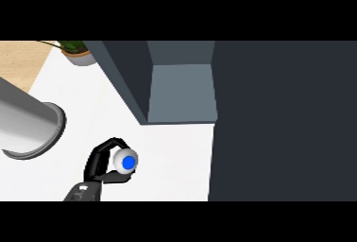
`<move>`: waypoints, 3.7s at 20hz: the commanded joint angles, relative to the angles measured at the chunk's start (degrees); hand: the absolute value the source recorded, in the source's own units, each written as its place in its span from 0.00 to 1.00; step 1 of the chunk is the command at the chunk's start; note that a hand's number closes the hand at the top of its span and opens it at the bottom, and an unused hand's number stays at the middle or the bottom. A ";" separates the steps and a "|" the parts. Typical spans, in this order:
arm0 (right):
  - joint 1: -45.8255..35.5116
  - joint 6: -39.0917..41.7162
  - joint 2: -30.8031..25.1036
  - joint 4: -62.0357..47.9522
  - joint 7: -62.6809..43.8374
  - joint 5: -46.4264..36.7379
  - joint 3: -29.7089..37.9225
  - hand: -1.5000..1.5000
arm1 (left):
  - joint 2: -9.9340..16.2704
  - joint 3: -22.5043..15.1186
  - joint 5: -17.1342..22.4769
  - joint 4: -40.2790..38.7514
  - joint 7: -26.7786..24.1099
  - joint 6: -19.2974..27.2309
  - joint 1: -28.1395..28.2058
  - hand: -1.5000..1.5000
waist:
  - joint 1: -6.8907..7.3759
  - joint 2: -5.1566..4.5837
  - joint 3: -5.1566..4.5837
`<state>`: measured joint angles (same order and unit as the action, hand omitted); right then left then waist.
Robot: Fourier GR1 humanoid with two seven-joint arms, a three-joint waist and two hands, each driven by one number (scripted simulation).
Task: Pick up the bottled water, place it into the cabinet and close the cabinet
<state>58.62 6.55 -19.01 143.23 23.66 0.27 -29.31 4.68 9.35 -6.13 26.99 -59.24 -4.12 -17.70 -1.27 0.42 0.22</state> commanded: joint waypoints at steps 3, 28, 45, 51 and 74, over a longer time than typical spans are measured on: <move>2.22 -1.38 -2.28 9.61 -3.83 -2.49 -1.29 0.00 | -3.99 -1.34 -0.05 0.55 -0.12 0.62 1.18 1.00 | 0.42 -0.30 -0.30; 2.07 -0.91 -6.27 7.61 1.26 6.48 7.47 0.00 | -4.68 -35.23 29.10 23.58 34.62 28.00 -15.03 1.00 | -0.24 -0.56 -0.26; 3.03 2.58 -6.27 0.78 7.76 7.03 10.61 0.00 | -4.68 -28.55 35.88 -3.30 35.76 40.05 -37.60 1.00 | -2.40 -1.32 -0.22; 4.65 4.18 -6.59 1.58 9.90 6.66 10.86 0.00 | -3.29 -31.51 28.38 -14.03 35.51 49.01 -42.53 0.00 | -3.77 -1.71 -0.19; 2.24 5.85 -5.90 4.97 5.04 7.19 10.34 0.00 | -4.67 -22.64 40.19 -4.95 20.00 29.48 -45.67 1.00 | -1.61 -1.27 -0.30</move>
<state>61.54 12.81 -24.80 142.03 33.74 3.98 -18.54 0.21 -12.73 32.33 21.03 -38.56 28.76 -63.22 -3.80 -1.11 -0.12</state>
